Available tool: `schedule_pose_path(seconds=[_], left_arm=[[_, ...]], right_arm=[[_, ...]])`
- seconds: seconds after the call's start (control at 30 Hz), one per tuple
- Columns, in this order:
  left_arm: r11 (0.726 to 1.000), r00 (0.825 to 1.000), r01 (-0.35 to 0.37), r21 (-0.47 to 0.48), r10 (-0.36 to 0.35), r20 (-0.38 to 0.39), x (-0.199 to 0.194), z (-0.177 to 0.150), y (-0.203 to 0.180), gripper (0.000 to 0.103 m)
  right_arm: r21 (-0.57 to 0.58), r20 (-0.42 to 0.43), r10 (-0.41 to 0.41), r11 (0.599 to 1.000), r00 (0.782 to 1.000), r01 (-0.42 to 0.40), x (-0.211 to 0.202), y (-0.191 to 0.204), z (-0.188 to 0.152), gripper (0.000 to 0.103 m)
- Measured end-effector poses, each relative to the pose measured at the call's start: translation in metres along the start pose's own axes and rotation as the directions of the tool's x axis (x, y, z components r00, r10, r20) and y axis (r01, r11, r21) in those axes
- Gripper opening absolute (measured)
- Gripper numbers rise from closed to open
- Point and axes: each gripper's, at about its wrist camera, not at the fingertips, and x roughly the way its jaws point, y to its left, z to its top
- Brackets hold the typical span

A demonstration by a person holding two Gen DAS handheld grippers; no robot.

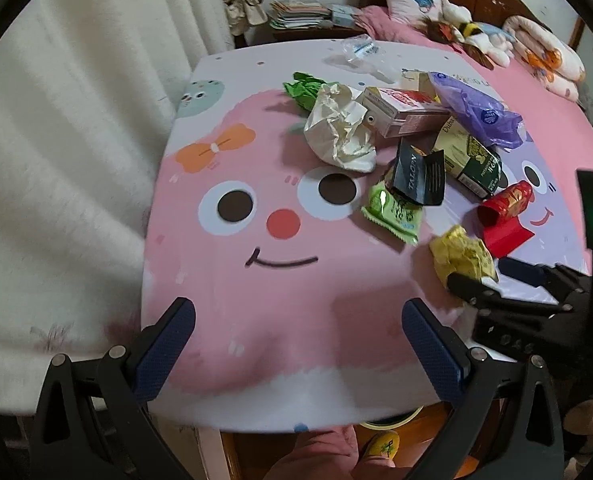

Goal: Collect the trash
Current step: 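Grasp the yellow crumpled wrapper with the right gripper while the left grasps the black TALOPN packet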

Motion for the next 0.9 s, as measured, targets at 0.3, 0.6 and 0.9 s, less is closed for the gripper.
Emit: schedule_pose_path(seconds=[0.3, 0.6, 0.9], left_arm=[[0.989, 0.993, 0.115, 0.09, -0.113, -0.033, 0.036, 0.058, -0.02, 0.102], [0.967, 0.974, 0.205, 0.153, -0.186, -0.127, 0.077, 0.103, -0.072, 0.102], [0.957, 0.97, 0.179, 0.229, -0.134, -0.202, 0.118, 0.12, -0.112, 0.102]], right_arm=[[0.095, -0.002, 0.04, 0.995, 0.999, -0.039, 0.005, -0.01, -0.002, 0.028], [0.257, 0.117, 0.042, 0.964, 0.992, -0.071, -0.039, -0.042, -0.012, 0.027], [0.359, 0.113, 0.029, 0.931, 0.993, -0.068, -0.036, -0.05, -0.025, 0.027]])
